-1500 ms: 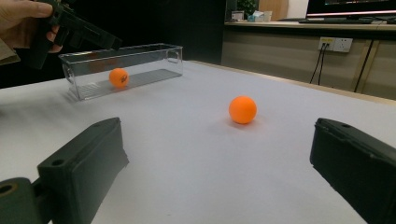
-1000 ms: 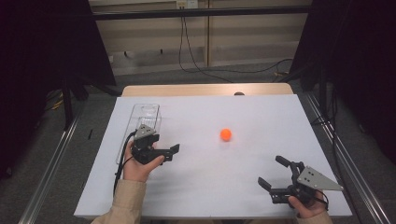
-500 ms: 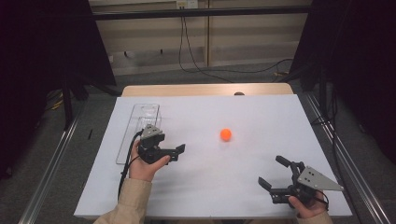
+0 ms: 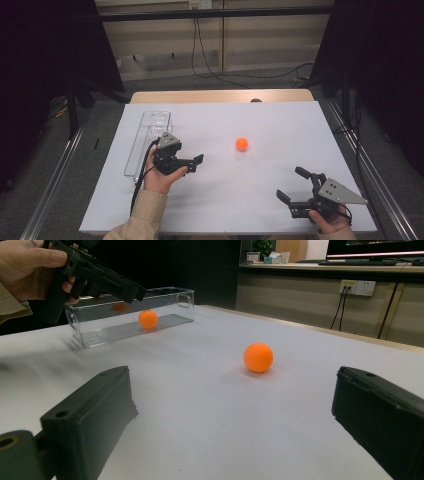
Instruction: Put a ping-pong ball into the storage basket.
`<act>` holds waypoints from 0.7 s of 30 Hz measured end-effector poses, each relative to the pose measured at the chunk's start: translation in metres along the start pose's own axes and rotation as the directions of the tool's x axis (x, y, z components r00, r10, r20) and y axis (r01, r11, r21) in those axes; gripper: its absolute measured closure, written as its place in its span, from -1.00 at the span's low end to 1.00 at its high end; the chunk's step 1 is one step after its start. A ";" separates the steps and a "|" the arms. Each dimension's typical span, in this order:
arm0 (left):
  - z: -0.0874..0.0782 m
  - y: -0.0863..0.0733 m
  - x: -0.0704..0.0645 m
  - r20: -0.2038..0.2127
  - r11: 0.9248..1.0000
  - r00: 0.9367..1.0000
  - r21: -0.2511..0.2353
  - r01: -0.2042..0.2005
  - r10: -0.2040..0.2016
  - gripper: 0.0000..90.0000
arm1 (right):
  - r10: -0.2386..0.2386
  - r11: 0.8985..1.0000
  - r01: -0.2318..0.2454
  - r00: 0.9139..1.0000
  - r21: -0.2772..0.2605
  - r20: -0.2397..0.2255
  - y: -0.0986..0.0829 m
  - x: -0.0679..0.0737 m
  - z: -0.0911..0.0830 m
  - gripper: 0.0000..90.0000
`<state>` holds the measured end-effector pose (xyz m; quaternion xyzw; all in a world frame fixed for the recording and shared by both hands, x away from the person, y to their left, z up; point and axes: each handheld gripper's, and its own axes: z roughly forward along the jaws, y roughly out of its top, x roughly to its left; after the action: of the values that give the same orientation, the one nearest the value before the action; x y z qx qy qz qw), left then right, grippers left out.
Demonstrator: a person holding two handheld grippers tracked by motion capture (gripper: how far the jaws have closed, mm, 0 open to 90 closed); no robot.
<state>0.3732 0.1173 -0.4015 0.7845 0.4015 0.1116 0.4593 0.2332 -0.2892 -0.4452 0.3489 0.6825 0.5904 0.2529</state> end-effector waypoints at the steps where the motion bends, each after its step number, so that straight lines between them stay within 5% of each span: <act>1: 0.001 0.000 0.000 -0.001 1.000 1.000 0.001 -0.003 0.003 -0.80 | 0.000 1.000 0.000 1.000 0.000 0.000 0.000 0.000 0.000 -0.95; 21: 0.017 0.004 -0.012 0.028 1.000 0.999 0.010 -0.018 0.017 -0.80 | 0.003 1.000 -0.003 1.000 -0.005 0.003 0.001 0.000 -0.001 -0.94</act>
<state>0.3769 0.0970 -0.4049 0.7919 0.3888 0.1027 0.4596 0.2326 -0.2894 -0.4446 0.3502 0.6799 0.5921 0.2539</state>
